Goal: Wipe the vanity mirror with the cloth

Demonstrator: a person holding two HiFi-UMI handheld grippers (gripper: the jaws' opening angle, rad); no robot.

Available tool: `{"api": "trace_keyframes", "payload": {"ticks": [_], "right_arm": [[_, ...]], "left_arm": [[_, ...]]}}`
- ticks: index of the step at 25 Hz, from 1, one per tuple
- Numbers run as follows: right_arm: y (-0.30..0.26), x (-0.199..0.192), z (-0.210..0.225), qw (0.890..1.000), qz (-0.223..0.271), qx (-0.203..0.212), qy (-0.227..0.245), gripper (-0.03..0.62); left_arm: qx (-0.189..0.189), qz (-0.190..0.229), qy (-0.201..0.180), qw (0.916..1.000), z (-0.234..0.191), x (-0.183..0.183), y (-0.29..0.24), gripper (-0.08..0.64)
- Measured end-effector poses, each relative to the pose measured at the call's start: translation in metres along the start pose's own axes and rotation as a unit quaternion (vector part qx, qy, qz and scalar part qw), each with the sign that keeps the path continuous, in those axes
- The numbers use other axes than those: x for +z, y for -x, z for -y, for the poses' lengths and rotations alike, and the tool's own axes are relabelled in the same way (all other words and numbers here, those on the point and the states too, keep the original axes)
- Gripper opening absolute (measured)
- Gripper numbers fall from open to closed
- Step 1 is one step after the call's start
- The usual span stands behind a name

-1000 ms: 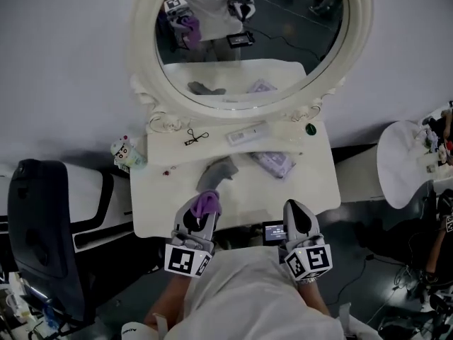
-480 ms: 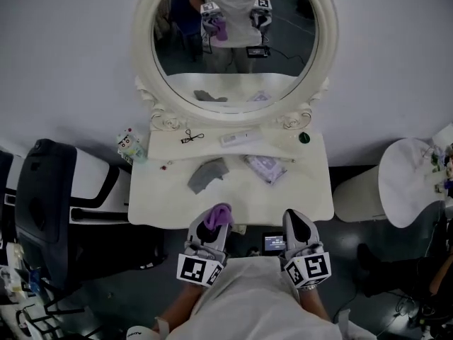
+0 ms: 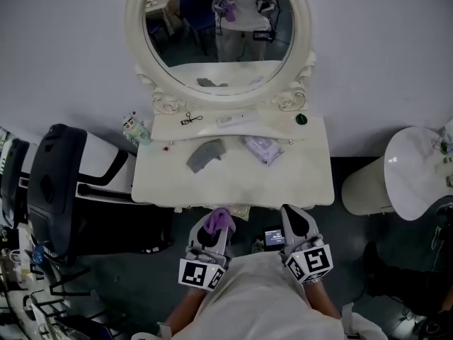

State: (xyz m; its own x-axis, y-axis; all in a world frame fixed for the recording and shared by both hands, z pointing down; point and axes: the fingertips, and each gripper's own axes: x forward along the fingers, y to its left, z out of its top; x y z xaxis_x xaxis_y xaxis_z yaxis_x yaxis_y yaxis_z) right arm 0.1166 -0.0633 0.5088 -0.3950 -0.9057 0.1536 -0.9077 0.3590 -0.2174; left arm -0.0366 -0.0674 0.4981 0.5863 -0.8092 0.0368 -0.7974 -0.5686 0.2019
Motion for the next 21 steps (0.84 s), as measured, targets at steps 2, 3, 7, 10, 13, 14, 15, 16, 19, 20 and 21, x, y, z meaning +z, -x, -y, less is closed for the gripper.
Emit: {"api": "trace_keyframes", "payload": {"ticks": [2, 3, 7, 10, 13, 14, 15, 16, 19, 20, 21], "right_arm": [[0.008, -0.001, -0.004, 1.000, -0.002, 0.014, 0.003, 0.006], [0.011, -0.003, -0.006, 1.000, -0.005, 0.020, 0.007, 0.006], [0.022, -0.011, -0.018, 0.999, -0.011, 0.022, 0.024, 0.006], [0.028, -0.011, -0.031, 1.000, -0.002, -0.001, 0.024, 0.006], [0.024, -0.017, -0.049, 0.999, 0.000, -0.029, 0.014, 0.006], [0.022, -0.020, -0.057, 0.999, -0.002, -0.038, 0.006, 0.006], [0.019, -0.023, -0.069, 0.999, -0.002, -0.046, -0.004, 0.006], [0.015, -0.025, -0.083, 0.999, 0.000, -0.050, -0.016, 0.006], [-0.002, -0.029, -0.131, 0.998, 0.011, -0.050, -0.048, 0.006], [-0.008, -0.031, -0.146, 0.997, 0.013, -0.050, -0.055, 0.006], [-0.015, -0.034, -0.161, 0.997, 0.014, -0.050, -0.062, 0.006]], "left_arm": [[0.006, -0.001, 0.009, 0.9999, 0.009, -0.002, 0.009, 0.094], [0.006, -0.003, 0.003, 1.0000, 0.014, -0.003, 0.014, 0.094], [-0.020, -0.010, -0.040, 0.9990, 0.025, 0.000, 0.026, 0.094], [-0.054, 0.010, -0.038, 0.9978, 0.025, 0.011, 0.030, 0.094], [-0.077, 0.017, -0.040, 0.9961, 0.017, 0.015, 0.045, 0.094], [-0.081, 0.014, -0.041, 0.9958, 0.010, 0.014, 0.053, 0.094], [-0.082, 0.011, -0.039, 0.9958, 0.001, 0.014, 0.064, 0.094], [-0.082, 0.008, -0.036, 0.9960, -0.012, 0.015, 0.075, 0.094], [-0.074, 0.002, -0.030, 0.9968, -0.059, 0.018, 0.106, 0.094], [-0.070, 0.000, -0.029, 0.9971, -0.076, 0.019, 0.116, 0.094], [-0.066, -0.002, -0.028, 0.9974, -0.093, 0.019, 0.126, 0.094]]}}
